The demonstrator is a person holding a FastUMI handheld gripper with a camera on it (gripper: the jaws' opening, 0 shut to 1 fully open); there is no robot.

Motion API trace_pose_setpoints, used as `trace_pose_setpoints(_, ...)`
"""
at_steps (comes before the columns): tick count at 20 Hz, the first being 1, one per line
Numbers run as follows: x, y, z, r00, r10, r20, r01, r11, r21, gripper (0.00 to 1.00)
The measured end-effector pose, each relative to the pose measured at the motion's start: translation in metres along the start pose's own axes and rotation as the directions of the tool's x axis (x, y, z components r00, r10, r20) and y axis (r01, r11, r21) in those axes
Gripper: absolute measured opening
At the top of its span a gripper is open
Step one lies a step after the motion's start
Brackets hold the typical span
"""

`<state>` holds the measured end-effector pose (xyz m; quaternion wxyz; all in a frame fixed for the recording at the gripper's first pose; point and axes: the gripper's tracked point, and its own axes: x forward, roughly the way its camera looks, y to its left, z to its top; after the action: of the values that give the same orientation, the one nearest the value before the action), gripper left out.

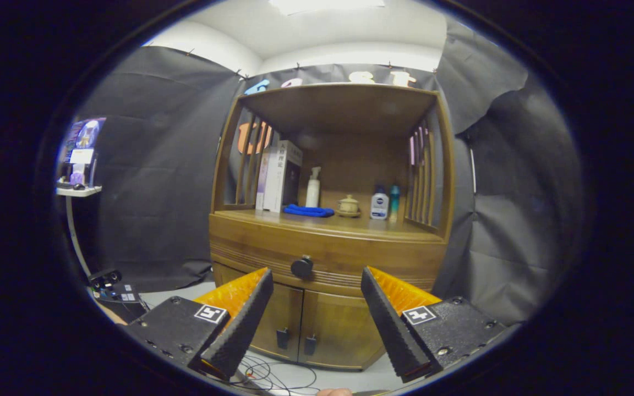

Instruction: Pull open the drawer, take out the items inside it, and place them on the countertop above the cabinet.

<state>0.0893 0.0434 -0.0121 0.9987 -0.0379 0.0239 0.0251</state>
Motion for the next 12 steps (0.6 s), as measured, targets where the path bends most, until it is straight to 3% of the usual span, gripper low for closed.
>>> trace_pose_setpoints(5, 0.062, 0.021, -0.005, 1.0, 0.012, -0.023, -0.012, 1.0, 0.003, 1.0)
trace_pose_setpoints(12, 0.138, 0.021, -0.034, 0.994, -0.04, -0.106, 0.037, 0.999, -0.031, 1.0)
